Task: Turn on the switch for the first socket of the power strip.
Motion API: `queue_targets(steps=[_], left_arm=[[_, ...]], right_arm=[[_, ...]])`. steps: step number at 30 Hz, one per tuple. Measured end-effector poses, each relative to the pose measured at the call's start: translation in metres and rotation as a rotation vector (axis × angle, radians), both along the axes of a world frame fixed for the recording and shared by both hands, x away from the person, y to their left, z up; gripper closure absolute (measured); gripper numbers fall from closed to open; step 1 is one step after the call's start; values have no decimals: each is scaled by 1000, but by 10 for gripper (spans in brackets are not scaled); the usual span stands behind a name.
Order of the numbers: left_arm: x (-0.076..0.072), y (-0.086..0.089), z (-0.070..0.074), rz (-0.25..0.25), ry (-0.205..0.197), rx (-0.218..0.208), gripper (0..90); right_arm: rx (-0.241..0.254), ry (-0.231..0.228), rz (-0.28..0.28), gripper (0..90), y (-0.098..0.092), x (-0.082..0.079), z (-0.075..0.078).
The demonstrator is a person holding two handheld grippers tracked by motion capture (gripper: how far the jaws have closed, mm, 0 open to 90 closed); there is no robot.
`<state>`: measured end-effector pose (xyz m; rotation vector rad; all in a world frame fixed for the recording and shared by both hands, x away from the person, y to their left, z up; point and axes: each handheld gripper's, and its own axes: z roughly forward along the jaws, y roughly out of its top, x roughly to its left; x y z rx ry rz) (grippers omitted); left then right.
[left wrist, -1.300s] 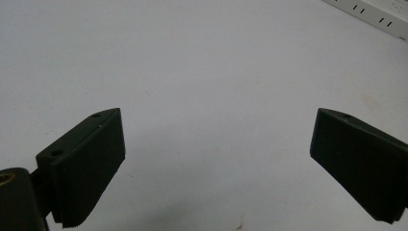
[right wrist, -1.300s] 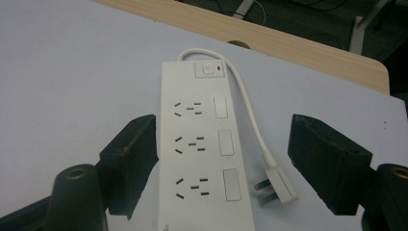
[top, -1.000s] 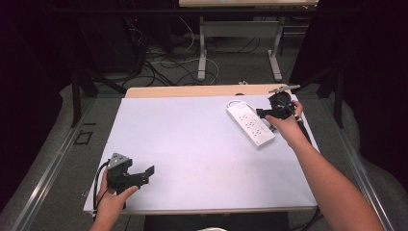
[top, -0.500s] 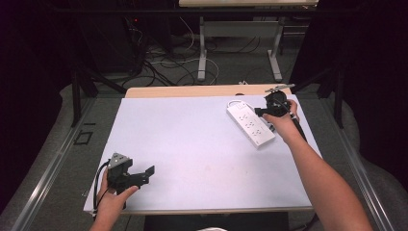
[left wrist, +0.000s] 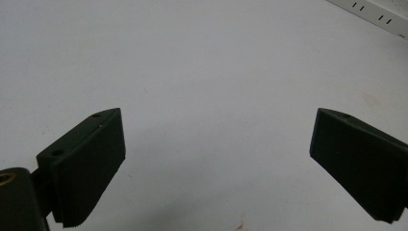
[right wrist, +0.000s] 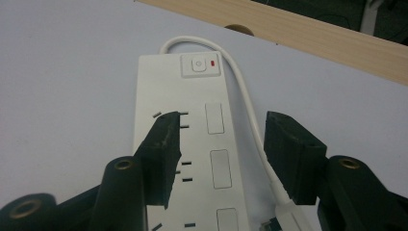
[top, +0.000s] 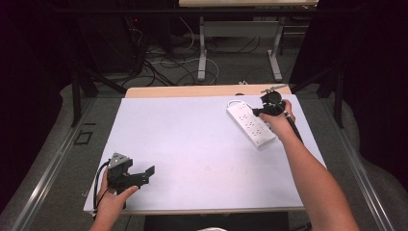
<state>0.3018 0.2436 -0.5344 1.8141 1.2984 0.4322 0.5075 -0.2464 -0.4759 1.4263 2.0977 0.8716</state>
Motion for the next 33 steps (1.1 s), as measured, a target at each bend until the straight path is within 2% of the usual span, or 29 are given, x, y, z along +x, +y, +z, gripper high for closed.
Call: queue_targets(steps=[8, 11, 19, 26, 28, 33], left_arm=[[0, 2, 1, -4, 5, -1, 51], [0, 2, 1, -7, 9, 1, 51], [0, 3, 1, -6, 7, 0, 52], [-1, 3, 1, -5, 6, -2, 52], [-1, 4, 1, -6, 5, -2, 53], [-1, 5, 1, -10, 8, -2, 54]], right_arm=[[-1, 1, -5, 468, -2, 8, -7], [-18, 4, -4, 468, -3, 11, -10], [-1, -2, 8, 539, 0, 15, -13], [28, -29, 5, 606, 4, 20, -19], [24, -33, 10, 626, 5, 22, -21], [30, -25, -5, 651, 5, 24, -24]])
